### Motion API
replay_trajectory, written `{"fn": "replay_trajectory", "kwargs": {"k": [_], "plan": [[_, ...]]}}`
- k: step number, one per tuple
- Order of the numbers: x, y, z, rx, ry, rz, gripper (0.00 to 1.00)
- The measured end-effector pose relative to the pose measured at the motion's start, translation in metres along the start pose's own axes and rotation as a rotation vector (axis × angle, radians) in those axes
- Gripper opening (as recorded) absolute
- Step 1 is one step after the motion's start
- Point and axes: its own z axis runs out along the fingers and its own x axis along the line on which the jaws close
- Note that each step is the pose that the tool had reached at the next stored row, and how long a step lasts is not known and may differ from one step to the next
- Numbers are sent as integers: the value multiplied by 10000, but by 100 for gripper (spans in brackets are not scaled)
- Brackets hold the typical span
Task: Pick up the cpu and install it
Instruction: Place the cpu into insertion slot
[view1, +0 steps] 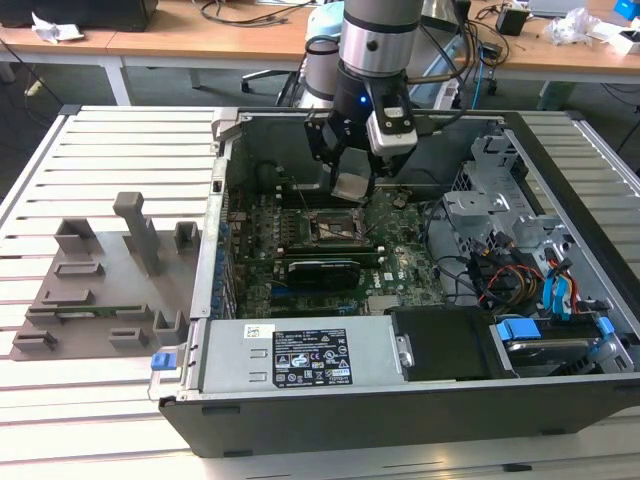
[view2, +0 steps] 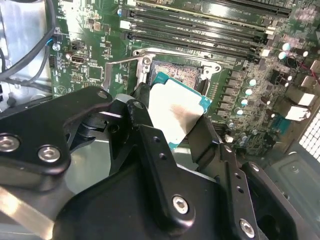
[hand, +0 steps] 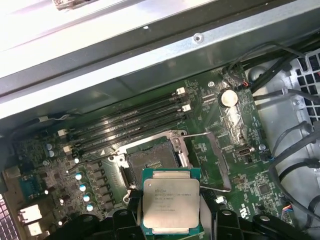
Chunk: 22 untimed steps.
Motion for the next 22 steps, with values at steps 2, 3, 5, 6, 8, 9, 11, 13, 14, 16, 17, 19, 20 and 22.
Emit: {"fn": "replay_trajectory", "kwargs": {"k": [2, 3, 5, 6, 8, 9, 11, 13, 14, 16, 17, 19, 20, 22], "plan": [[0, 0, 3, -2, 5, 237, 55], [0, 0, 4, -3, 9, 358, 55], [0, 0, 6, -6, 15, 630, 55], [0, 0, 6, -6, 17, 693, 55], [0, 0, 7, -9, 24, 986, 55], [0, 0, 7, -10, 27, 1080, 55], [0, 0, 8, -12, 31, 1264, 55], [0, 0, 9, -14, 37, 1466, 55], [0, 0, 9, -15, 40, 1608, 55], [0, 0, 10, -18, 45, 1816, 55], [0, 1, 10, -19, 47, 1896, 55], [0, 1, 11, -22, 53, 2143, 55], [0, 0, 10, -22, 56, 2247, 55], [0, 0, 11, -24, 59, 2376, 55]]}}
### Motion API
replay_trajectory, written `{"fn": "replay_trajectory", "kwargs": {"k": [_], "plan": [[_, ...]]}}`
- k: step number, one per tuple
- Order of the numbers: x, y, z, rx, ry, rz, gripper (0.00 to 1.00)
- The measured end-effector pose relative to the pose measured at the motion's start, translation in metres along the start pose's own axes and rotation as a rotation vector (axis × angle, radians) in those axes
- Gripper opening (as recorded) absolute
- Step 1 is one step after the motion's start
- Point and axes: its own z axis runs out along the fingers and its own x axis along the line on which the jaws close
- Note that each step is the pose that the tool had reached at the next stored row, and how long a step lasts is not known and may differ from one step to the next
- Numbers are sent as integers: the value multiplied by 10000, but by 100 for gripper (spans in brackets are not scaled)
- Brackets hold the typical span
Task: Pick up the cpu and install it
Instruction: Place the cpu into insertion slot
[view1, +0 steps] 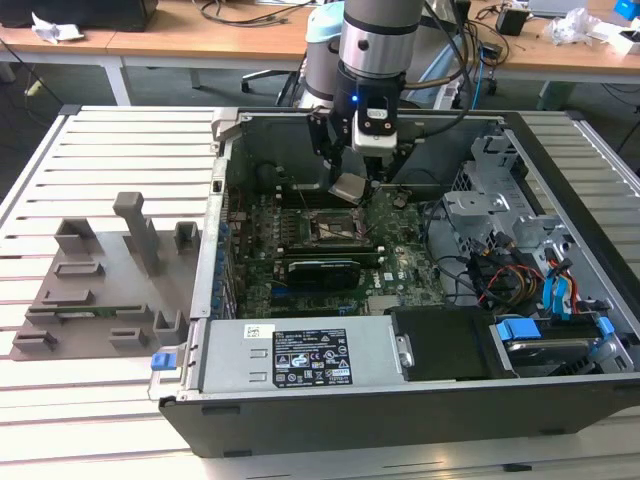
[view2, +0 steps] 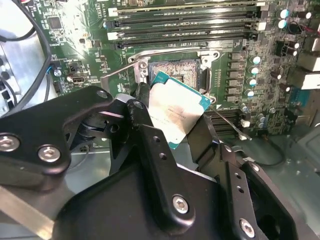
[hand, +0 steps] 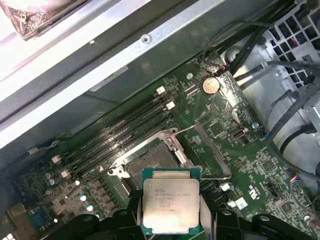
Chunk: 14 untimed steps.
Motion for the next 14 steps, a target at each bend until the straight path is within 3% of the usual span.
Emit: {"fn": "replay_trajectory", "kwargs": {"k": [14], "plan": [[0, 0, 1, -11, 27, 1076, 55]]}}
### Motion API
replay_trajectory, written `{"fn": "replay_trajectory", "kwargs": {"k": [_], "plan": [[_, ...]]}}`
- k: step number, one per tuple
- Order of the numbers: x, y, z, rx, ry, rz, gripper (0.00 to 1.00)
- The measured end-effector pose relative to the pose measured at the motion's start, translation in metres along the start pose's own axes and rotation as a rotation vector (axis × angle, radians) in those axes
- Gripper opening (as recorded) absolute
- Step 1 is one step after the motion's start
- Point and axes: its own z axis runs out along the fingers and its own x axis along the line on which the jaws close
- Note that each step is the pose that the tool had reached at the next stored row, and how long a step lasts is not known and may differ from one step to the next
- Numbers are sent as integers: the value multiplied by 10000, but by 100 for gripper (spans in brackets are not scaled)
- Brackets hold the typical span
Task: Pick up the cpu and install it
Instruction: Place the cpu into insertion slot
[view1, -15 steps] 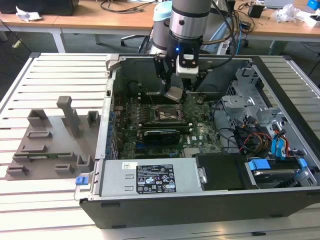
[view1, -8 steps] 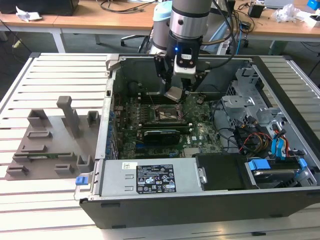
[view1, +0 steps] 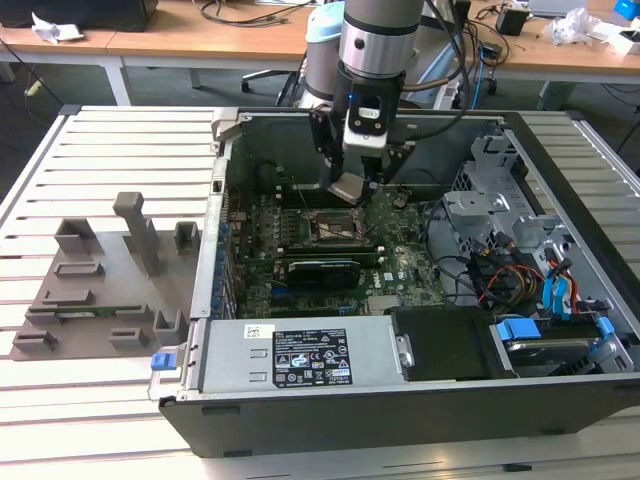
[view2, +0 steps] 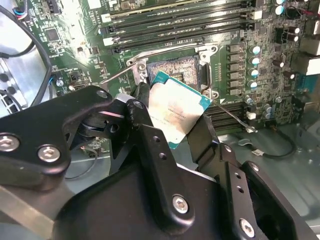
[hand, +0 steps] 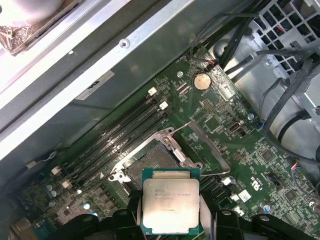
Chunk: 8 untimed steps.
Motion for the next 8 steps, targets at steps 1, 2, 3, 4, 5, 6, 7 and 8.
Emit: {"fn": "replay_trajectory", "kwargs": {"k": [1, 2, 3, 4, 5, 6, 7, 8], "plan": [[0, 0, 0, -1, 2, 104, 55], [0, 0, 0, -2, 6, 226, 55], [0, 0, 1, -3, 10, 382, 55], [0, 0, 1, -5, 13, 513, 55], [0, 0, 1, -6, 17, 682, 55], [0, 0, 1, -7, 19, 773, 55], [0, 0, 1, -9, 21, 840, 55], [0, 0, 1, -9, 23, 930, 55]]}}
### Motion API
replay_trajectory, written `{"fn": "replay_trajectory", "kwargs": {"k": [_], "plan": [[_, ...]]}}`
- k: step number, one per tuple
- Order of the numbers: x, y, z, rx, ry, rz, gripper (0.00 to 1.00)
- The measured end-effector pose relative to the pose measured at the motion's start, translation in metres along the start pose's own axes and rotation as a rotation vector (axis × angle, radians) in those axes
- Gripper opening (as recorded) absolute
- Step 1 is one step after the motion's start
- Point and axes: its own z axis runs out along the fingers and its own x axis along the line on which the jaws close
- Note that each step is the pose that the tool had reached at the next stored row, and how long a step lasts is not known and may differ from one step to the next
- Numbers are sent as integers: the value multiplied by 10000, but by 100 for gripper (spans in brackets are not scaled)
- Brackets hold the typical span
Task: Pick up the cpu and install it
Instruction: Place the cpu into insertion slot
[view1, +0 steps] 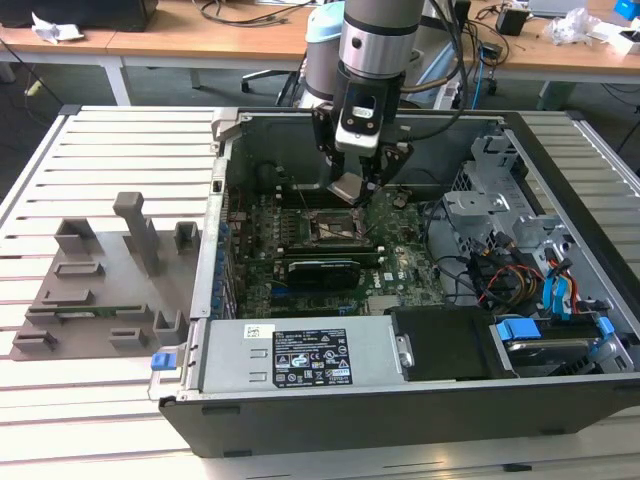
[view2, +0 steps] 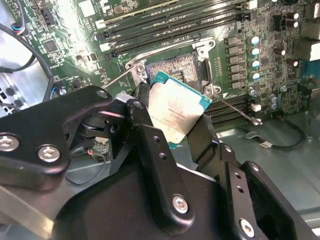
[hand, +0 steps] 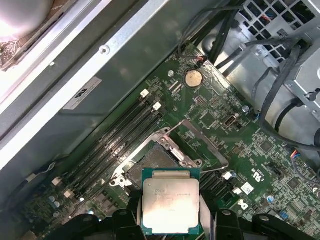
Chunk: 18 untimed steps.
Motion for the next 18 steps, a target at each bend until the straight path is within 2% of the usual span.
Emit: {"fn": "replay_trajectory", "kwargs": {"k": [4, 13, 16, 18], "plan": [[0, 0, 0, -3, 6, 247, 55], [0, 0, 1, -1, 18, 1196, 55], [0, 0, 1, 112, -110, 1382, 55], [0, 0, 1, 261, -282, 1465, 55]]}}
